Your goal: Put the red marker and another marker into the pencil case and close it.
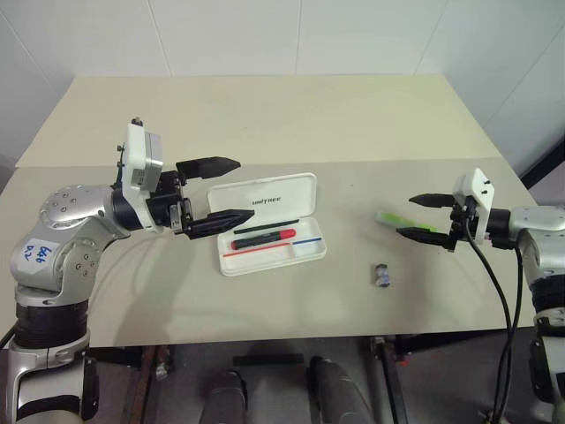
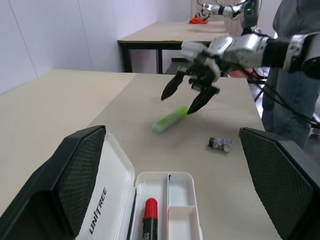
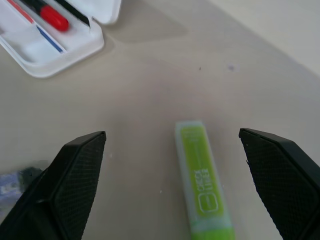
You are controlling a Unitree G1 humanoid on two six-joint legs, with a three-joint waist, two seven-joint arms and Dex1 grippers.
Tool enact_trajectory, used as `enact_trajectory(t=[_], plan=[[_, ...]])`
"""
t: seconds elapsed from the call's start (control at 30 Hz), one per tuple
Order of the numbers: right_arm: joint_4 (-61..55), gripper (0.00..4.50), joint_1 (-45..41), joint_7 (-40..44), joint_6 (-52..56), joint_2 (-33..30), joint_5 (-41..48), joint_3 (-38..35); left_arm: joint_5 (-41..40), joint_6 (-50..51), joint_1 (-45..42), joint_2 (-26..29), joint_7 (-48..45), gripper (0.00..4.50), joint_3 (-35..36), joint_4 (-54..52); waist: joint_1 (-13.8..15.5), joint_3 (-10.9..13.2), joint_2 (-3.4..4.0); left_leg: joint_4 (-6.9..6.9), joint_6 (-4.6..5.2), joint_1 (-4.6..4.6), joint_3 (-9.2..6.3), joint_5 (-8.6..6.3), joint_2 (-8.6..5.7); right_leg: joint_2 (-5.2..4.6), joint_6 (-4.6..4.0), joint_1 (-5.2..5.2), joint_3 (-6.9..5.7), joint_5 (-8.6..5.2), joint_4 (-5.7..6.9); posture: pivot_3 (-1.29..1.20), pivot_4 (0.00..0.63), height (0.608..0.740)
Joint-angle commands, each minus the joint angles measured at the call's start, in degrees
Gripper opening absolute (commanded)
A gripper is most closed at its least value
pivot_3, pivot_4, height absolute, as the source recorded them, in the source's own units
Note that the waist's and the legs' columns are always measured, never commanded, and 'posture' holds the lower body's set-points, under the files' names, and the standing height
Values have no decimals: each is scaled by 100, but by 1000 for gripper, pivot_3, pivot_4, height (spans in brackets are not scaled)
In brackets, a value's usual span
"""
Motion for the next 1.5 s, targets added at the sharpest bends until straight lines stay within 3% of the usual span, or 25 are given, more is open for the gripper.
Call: enact_trajectory(t=[0.03,0.47,0.57,0.83,1.17,1.33,1.5], plan=[[685,4500,-335,113,-467,12,-262,6,-153,65,-86,116,65,4477,118,-223,-18,1,2,-1,0,0,0,0,0,0,20,0,0,10,1,0,150,740],[2062,4500,-573,-140,-997,-105,-821,-112,-177,56,-7,302,129,4477,221,-349,-123,2,4,-5,-3,2,-2,-2,-2,0,53,0,0,24,5,0,150,740],[2140,3860,-560,-174,-1032,-67,-835,-184,-165,26,-28,341,96,4500,225,-304,-124,2,3,-5,-3,6,-2,-2,-2,0,53,1,1,23,7,0,150,740],[2072,1165,-536,-108,-1002,108,-735,-283,-103,-83,-104,343,-2,4500,165,-184,-121,2,3,9,-4,6,-2,0,-4,0,55,8,4,25,6,0,150,740],[1122,1106,-692,394,-946,388,-458,-394,61,-386,187,463,-233,4500,228,-9,-224,4,7,6,-5,7,-2,0,-4,0,60,6,5,27,11,0,150,740],[-586,1106,-570,984,-369,636,-10,-167,-33,-514,572,668,-467,4500,512,-29,-238,4,8,5,-5,7,-5,0,-4,1,62,1,5,27,25,0,150,740],[-2338,1106,-318,1051,508,1036,400,258,53,-634,1191,967,-766,4500,780,-33,-250,5,10,1,-5,6,-7,-1,-4,1,59,-2,5,23,28,0,150,740]])
